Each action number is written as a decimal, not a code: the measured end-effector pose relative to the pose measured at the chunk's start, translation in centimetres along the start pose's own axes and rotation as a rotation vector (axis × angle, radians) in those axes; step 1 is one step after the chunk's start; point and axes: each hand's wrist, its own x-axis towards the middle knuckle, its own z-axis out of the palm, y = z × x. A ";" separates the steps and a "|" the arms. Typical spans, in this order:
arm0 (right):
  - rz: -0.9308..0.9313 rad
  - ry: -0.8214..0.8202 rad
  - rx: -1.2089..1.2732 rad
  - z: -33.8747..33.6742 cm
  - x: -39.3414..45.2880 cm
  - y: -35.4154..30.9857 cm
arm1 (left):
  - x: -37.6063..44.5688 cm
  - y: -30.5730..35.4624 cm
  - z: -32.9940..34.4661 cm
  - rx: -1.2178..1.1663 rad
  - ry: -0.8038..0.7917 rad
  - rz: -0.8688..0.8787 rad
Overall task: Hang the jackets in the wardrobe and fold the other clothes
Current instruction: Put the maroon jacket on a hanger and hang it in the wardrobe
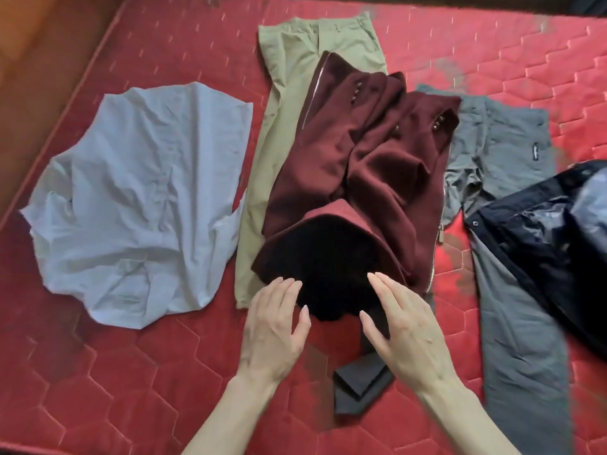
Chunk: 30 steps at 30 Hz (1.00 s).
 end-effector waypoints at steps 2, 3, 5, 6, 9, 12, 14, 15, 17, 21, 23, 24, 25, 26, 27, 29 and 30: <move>-0.017 -0.047 -0.040 2.9 0.2 2.4 | 0.3 -1.4 2.8 0.037 -0.019 0.005; -0.013 -0.068 -0.064 4.1 0.4 3.6 | 0.6 -2.0 4.1 0.055 -0.028 0.009; -0.004 -0.100 -0.123 6.1 1.0 5.8 | 1.3 -3.0 6.4 0.097 -0.044 0.024; -0.003 -0.114 -0.157 7.0 1.3 6.7 | 1.6 -3.4 7.4 0.124 -0.050 0.040; 0.049 -0.151 -0.253 9.0 2.3 8.8 | 2.7 -4.6 10.0 0.204 -0.077 0.109; 0.096 -0.208 -0.302 10.6 3.0 10.1 | 3.3 -5.6 11.7 0.301 -0.160 0.159; 0.074 -0.243 -0.340 11.6 3.4 10.7 | 3.6 -6.1 12.6 0.377 -0.224 0.177; 0.054 -0.252 -0.360 11.9 3.5 10.9 | 3.7 -6.2 13.0 0.408 -0.253 0.183; 0.010 -0.227 -0.377 12.4 3.4 11.2 | 3.8 -6.1 13.5 0.448 -0.286 0.180; -0.051 -0.067 -0.337 12.0 3.1 11.8 | 4.0 -5.9 13.4 0.471 -0.224 0.202; -0.072 -0.006 -0.305 11.4 2.7 11.8 | 4.0 -5.8 12.7 0.447 -0.185 0.233; -0.077 0.025 -0.286 10.7 2.5 11.6 | 4.1 -5.6 12.2 0.426 -0.162 0.250; -0.075 0.054 -0.264 9.9 2.4 11.4 | 4.2 -5.2 11.6 0.397 -0.135 0.262; -0.060 0.084 -0.236 8.9 2.4 11.1 | 4.3 -4.7 10.9 0.359 -0.104 0.268; -0.032 0.118 -0.208 7.6 2.5 10.8 | 4.5 -4.1 10.1 0.318 -0.070 0.270; 0.020 0.206 -0.209 4.9 2.8 10.0 | 5.1 -2.3 8.2 0.243 -0.008 0.262; 0.033 0.246 -0.233 3.5 2.8 9.6 | 5.5 -1.3 7.1 0.217 0.010 0.255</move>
